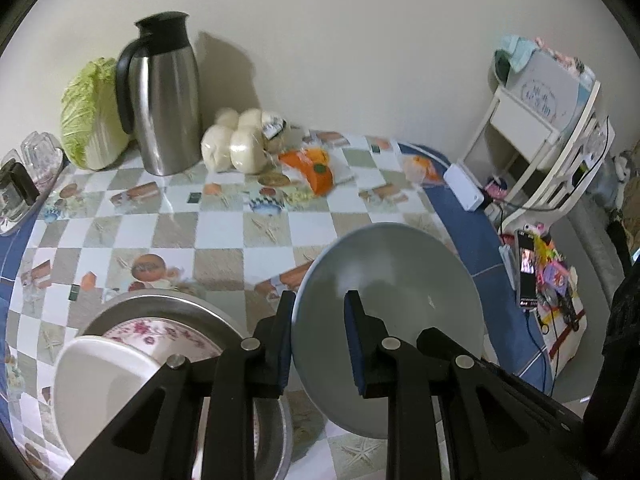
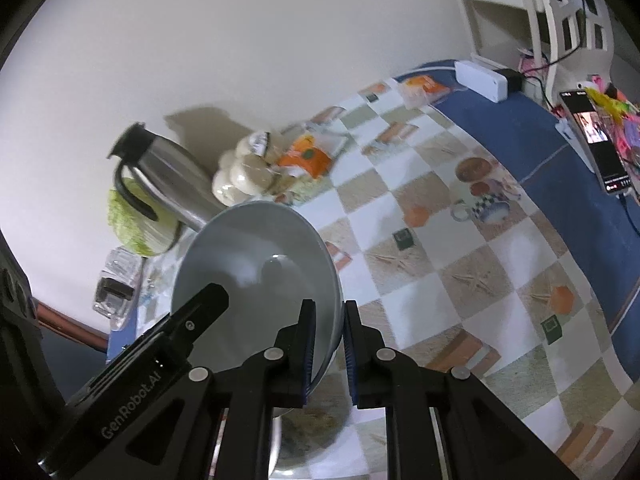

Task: Organize plates and bowls
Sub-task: 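Lift the round bowl with both tools and carry it over the stack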

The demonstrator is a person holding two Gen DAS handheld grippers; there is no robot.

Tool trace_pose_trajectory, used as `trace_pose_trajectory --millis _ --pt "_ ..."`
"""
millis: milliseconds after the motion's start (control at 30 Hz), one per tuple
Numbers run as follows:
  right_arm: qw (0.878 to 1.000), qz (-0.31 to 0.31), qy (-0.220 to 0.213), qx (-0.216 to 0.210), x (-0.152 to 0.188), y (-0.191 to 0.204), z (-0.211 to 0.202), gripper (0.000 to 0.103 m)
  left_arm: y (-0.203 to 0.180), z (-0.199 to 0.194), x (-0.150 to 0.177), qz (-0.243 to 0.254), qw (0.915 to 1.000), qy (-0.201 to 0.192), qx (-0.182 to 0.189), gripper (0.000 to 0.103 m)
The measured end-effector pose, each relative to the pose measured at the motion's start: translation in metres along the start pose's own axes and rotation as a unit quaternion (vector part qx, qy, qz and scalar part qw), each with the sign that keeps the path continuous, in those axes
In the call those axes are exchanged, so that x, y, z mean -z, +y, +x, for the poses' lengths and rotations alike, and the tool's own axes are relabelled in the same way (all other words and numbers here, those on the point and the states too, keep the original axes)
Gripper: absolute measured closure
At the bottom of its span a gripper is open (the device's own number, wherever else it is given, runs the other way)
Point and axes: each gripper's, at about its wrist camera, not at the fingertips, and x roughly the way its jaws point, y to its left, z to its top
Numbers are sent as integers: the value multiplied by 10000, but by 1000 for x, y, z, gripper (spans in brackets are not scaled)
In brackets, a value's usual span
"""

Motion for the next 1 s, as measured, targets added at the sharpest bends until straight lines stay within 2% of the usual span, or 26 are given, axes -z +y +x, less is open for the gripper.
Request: trace_pose_trajectory --millis 367,1000 --pt "9991 -301 37 -284 13 43 0 86 49 -30 -1 -588 9981 -183 76 79" --pt "9936 -884 221 -671 44 121 6 86 132 -79 15 -1394 9891 -472 58 79"
